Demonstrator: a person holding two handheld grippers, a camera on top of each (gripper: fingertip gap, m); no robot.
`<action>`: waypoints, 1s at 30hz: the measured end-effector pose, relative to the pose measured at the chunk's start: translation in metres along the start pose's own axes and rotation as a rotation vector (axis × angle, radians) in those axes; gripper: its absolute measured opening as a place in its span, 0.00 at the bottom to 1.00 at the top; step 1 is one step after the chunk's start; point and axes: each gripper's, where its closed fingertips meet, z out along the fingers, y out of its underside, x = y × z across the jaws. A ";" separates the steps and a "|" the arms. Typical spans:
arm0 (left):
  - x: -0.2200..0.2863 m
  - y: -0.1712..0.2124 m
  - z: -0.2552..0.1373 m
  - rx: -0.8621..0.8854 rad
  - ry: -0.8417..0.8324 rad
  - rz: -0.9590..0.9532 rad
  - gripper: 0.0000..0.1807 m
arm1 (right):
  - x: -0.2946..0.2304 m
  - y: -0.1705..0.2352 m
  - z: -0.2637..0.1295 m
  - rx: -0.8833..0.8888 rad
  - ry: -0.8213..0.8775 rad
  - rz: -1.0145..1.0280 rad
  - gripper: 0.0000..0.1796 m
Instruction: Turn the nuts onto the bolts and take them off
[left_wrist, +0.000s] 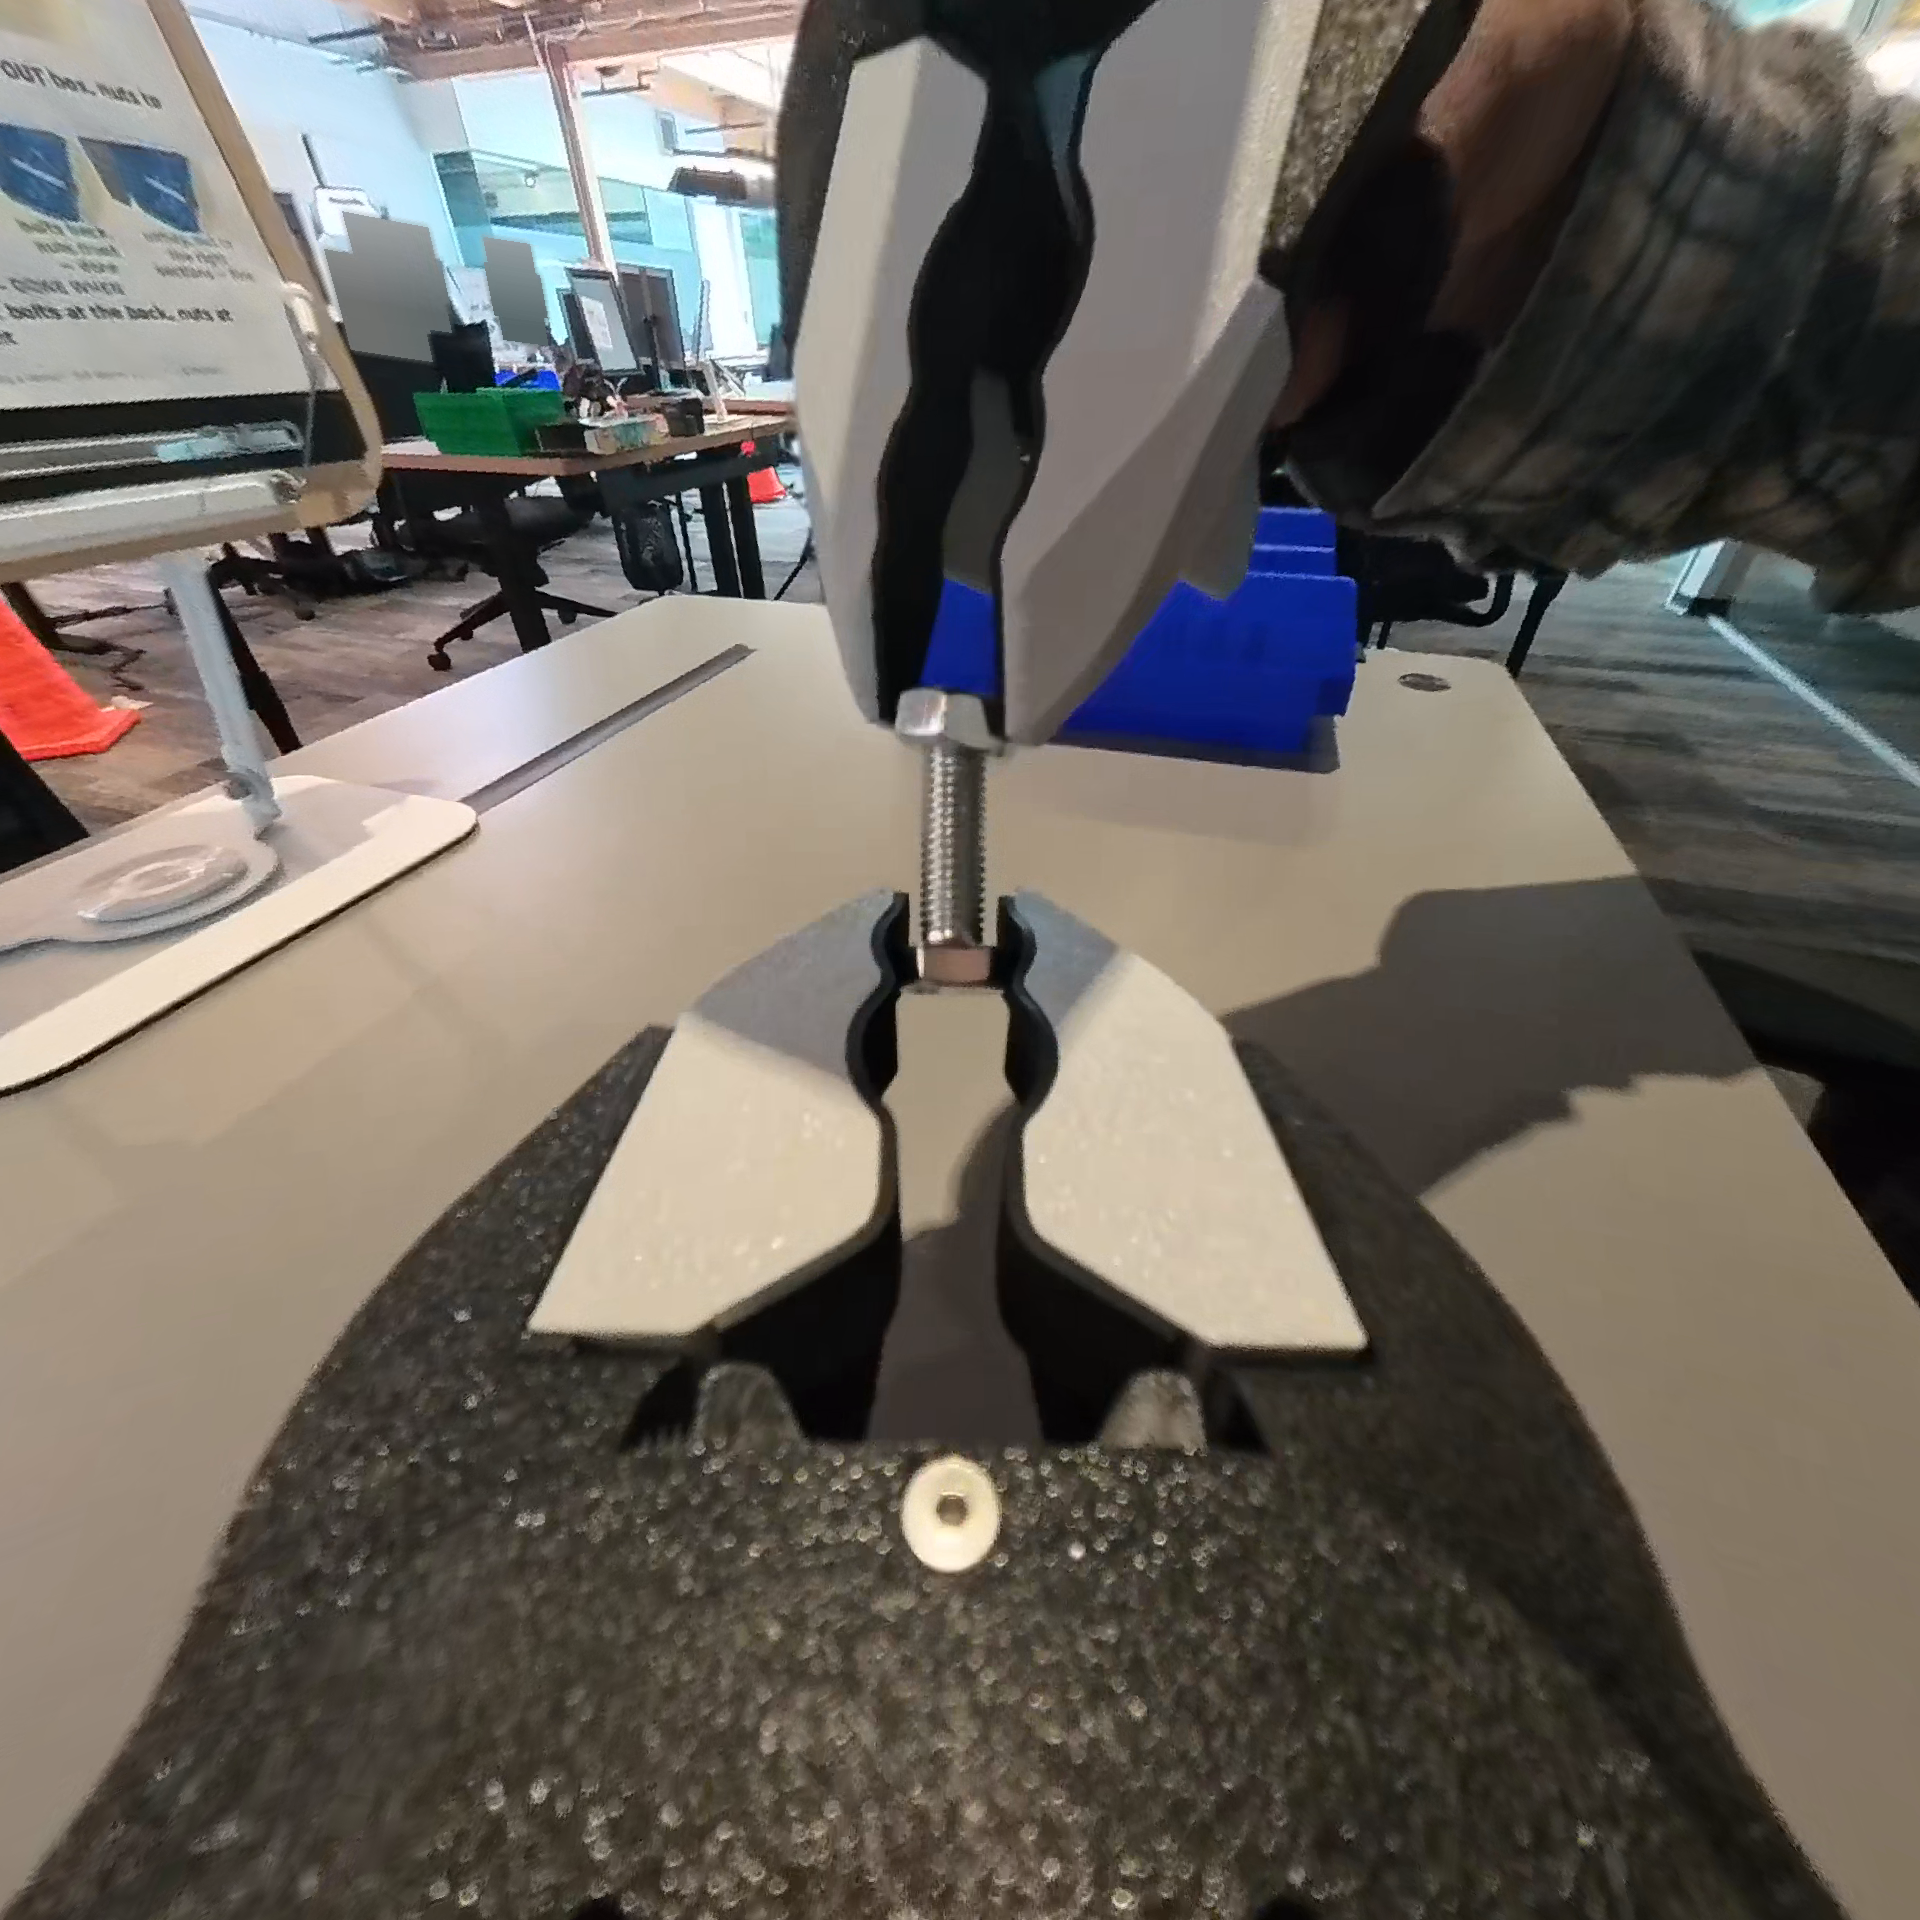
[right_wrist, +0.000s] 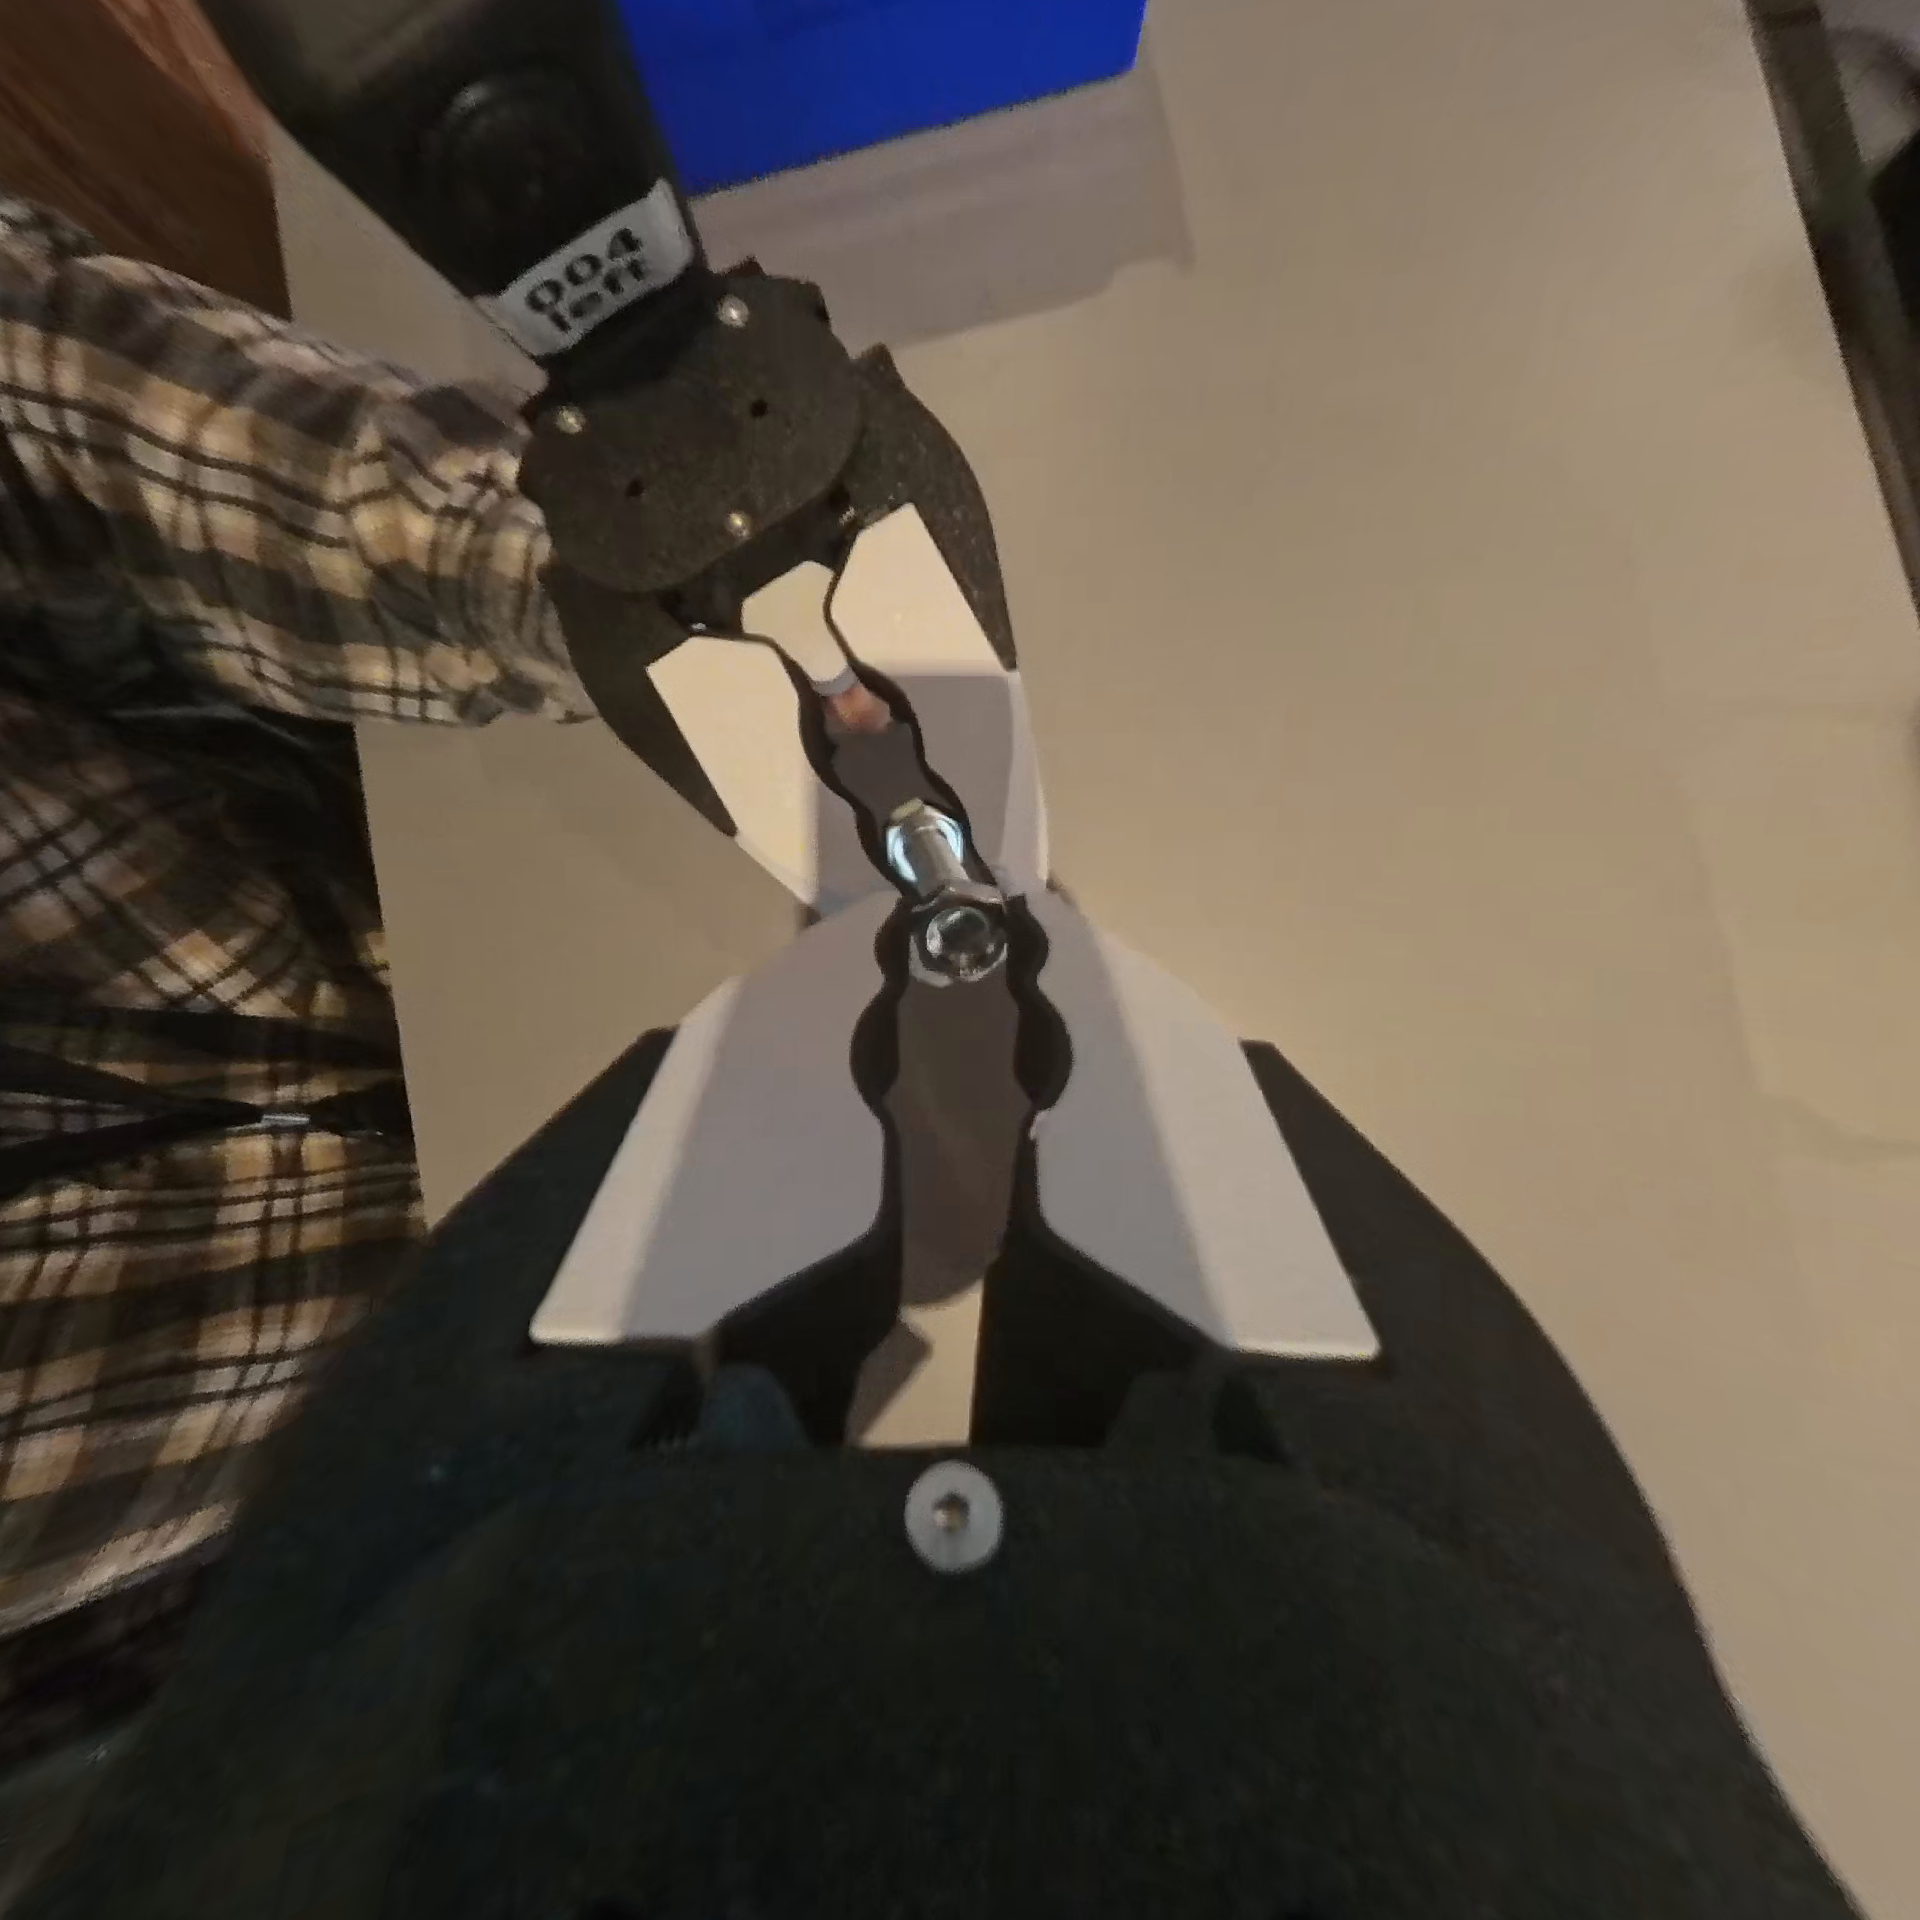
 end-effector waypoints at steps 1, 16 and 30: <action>0.001 -0.001 0.000 0.010 0.009 -0.010 0.09 | -0.001 -0.001 -0.001 0.014 -0.010 0.007 0.10; -0.005 -0.007 -0.007 0.070 0.044 -0.082 0.09 | 0.032 0.147 0.029 -0.265 0.118 0.104 0.09; -0.004 0.003 -0.001 0.025 0.058 -0.085 0.09 | 0.029 0.179 0.059 -0.308 0.084 0.044 0.15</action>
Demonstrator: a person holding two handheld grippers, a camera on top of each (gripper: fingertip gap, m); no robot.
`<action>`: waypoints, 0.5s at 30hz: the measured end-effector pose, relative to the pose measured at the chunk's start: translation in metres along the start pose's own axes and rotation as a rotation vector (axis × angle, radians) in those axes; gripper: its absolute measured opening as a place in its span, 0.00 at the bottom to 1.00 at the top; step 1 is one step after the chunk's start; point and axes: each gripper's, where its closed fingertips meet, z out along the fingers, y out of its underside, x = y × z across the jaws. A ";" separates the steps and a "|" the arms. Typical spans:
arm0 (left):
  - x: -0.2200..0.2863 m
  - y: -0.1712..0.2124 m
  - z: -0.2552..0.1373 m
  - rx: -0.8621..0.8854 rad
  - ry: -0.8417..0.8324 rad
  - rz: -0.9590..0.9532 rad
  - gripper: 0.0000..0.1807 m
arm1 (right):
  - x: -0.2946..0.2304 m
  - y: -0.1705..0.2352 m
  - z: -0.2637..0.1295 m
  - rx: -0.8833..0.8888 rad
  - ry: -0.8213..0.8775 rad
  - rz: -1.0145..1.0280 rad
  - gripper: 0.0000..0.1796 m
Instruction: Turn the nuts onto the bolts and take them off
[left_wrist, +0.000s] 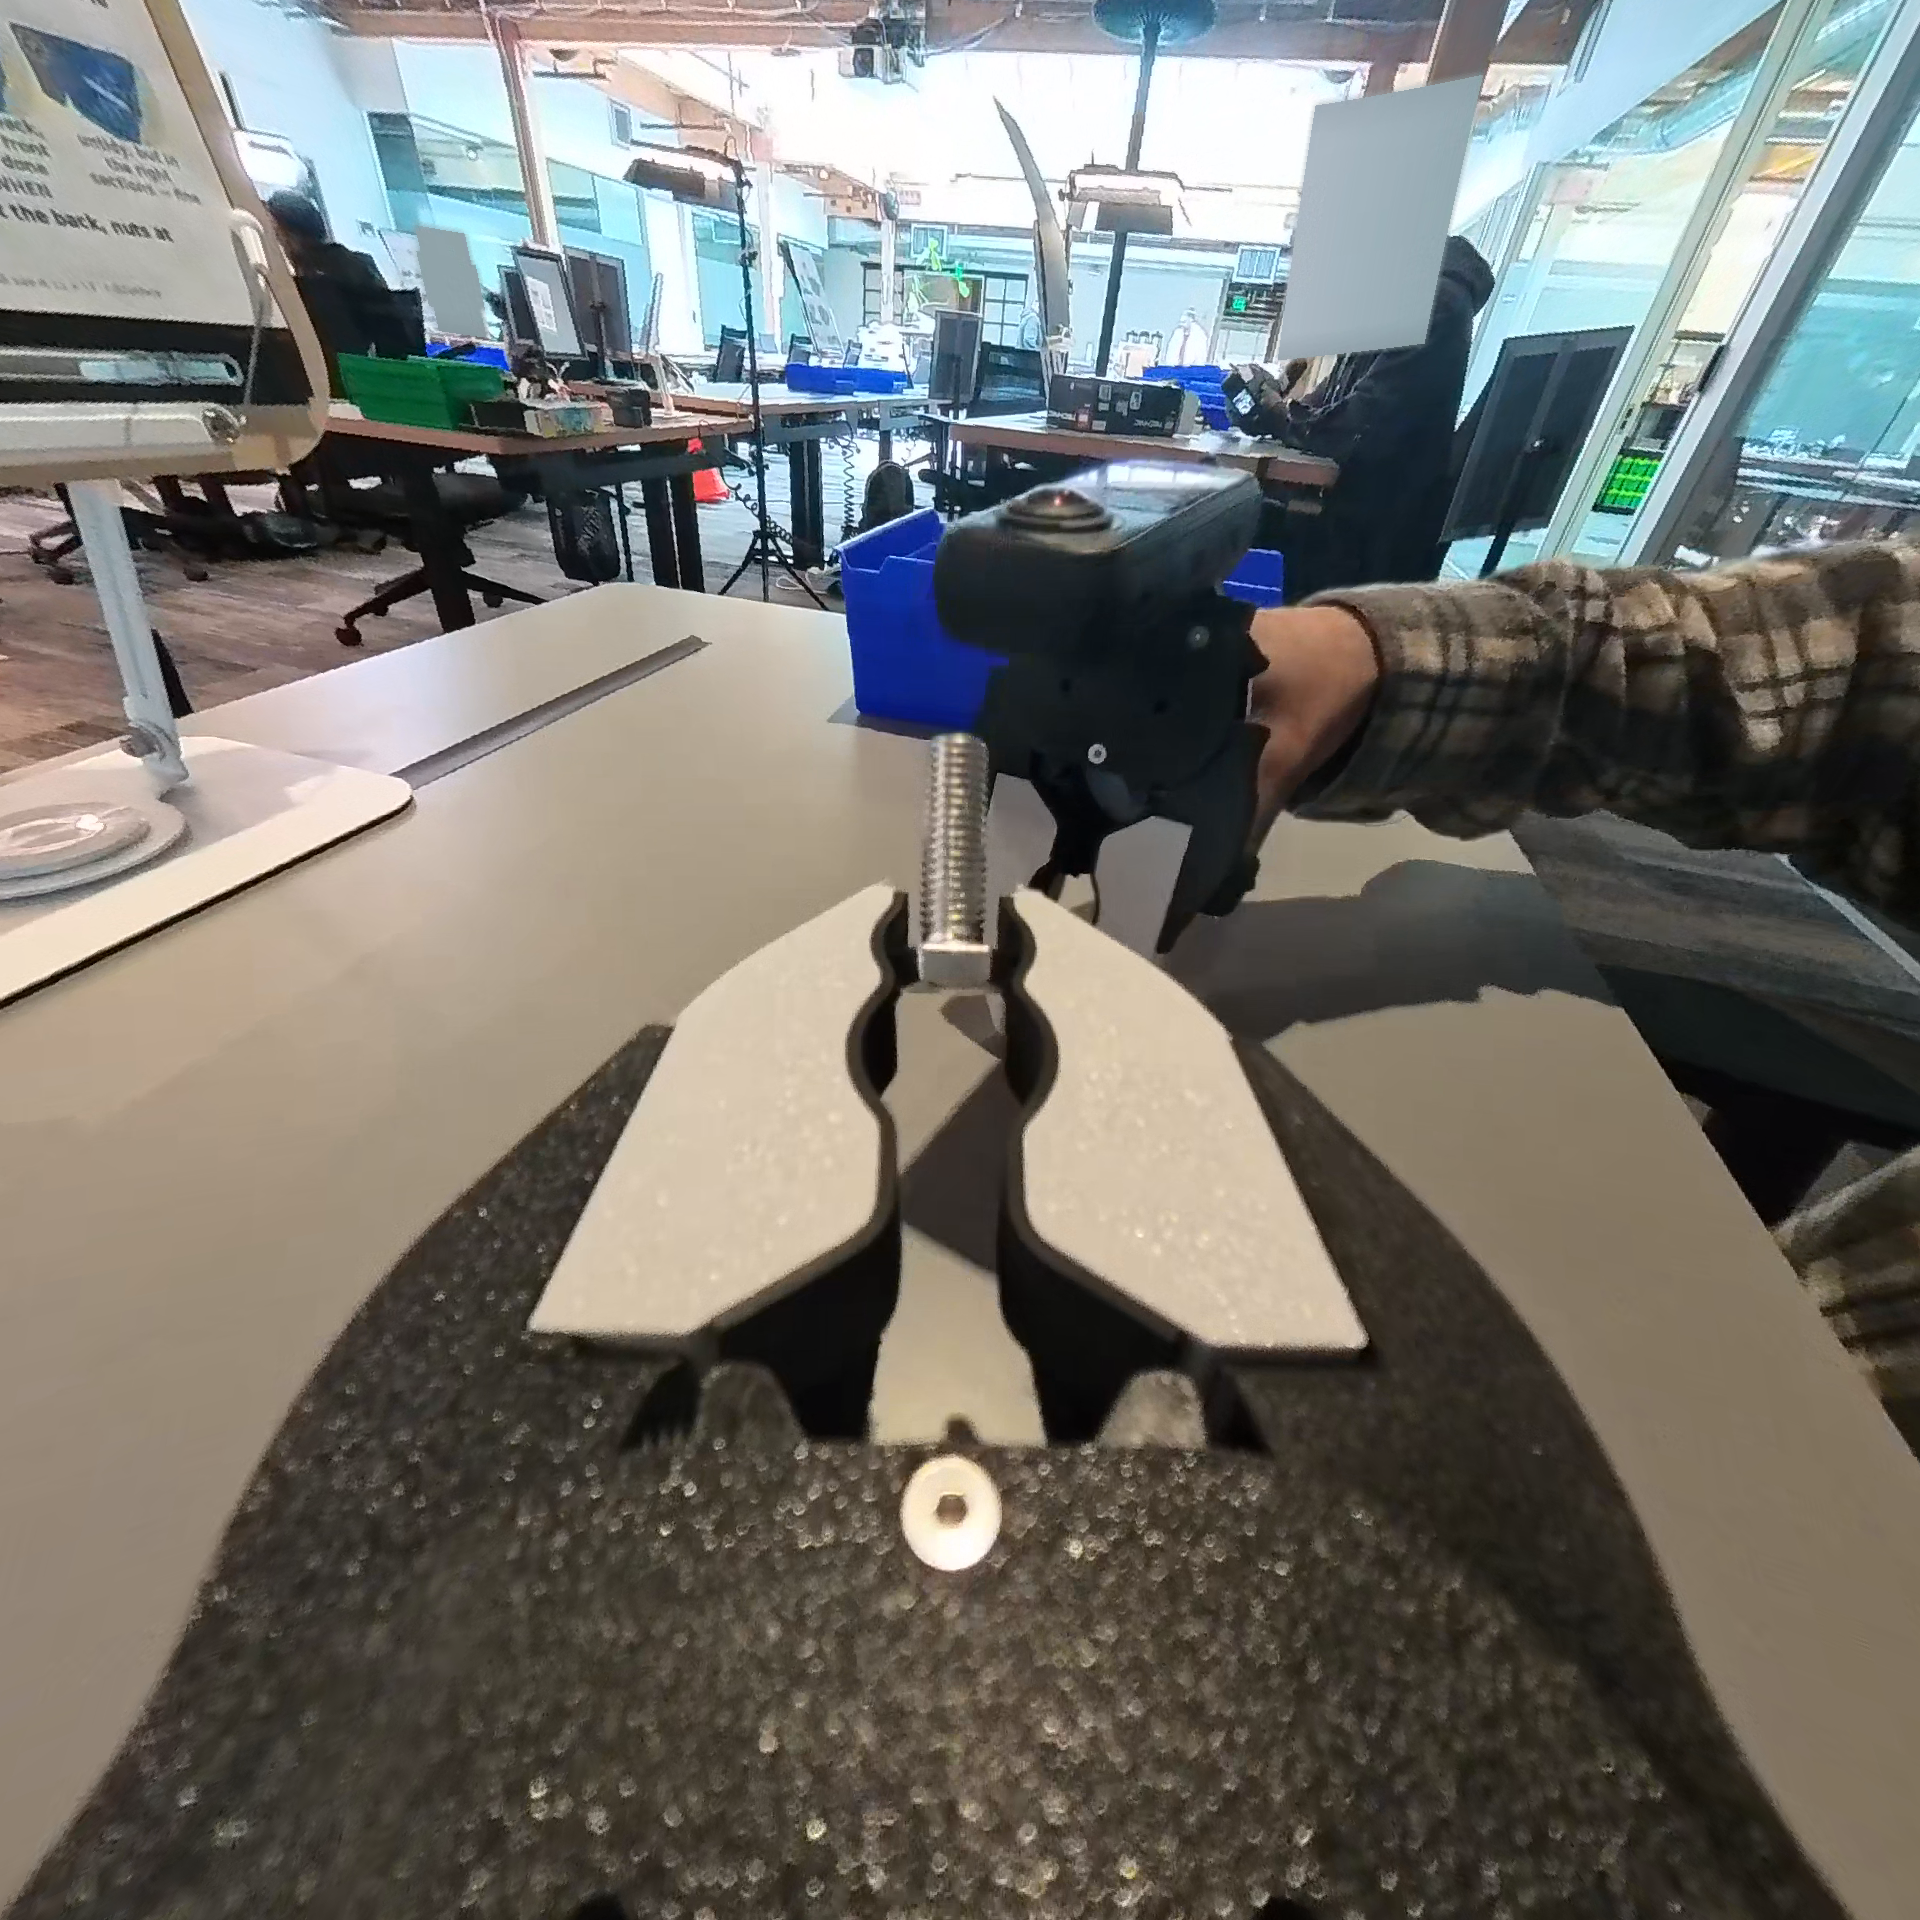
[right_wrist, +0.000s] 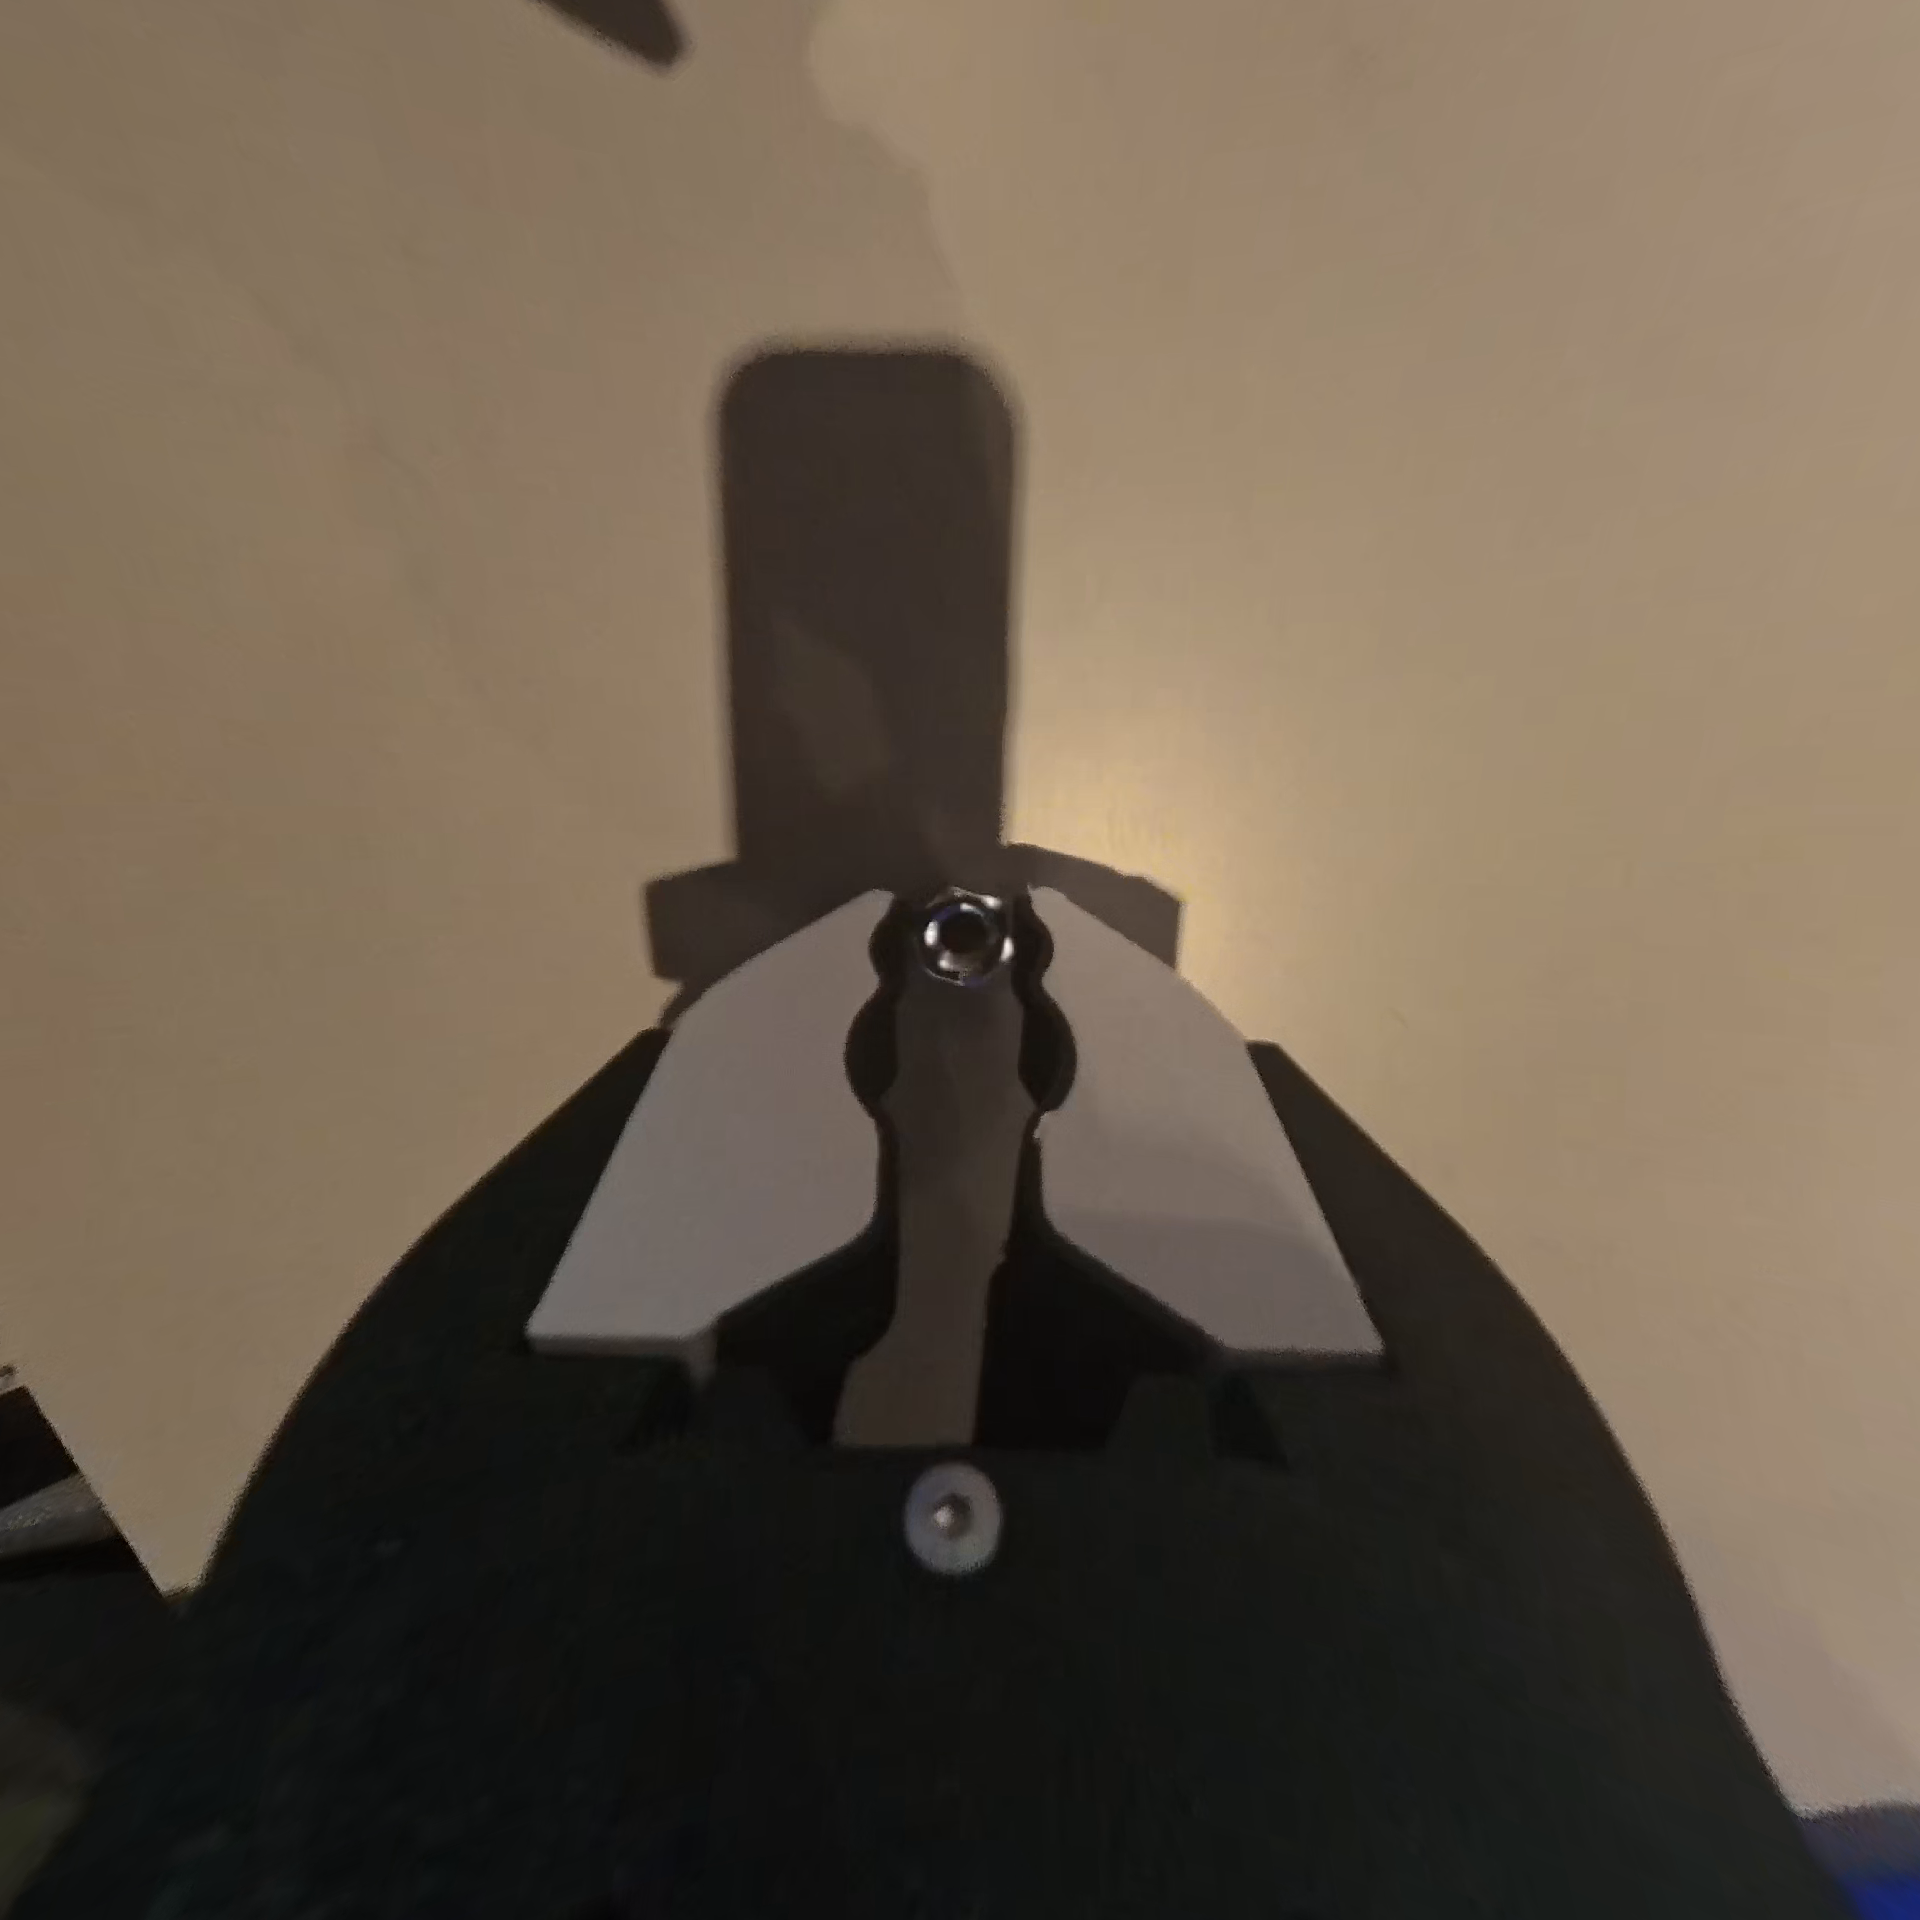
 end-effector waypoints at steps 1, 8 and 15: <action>0.000 0.001 0.000 -0.003 0.003 -0.004 0.09 | 0.000 0.000 0.000 0.018 -0.002 -0.003 0.16; 0.004 0.002 0.003 -0.003 0.033 -0.020 0.09 | -0.001 -0.068 -0.074 0.701 -0.080 0.040 0.15; 0.014 0.002 0.007 -0.010 0.060 -0.004 0.09 | -0.032 -0.134 -0.113 1.019 -0.211 -0.079 0.15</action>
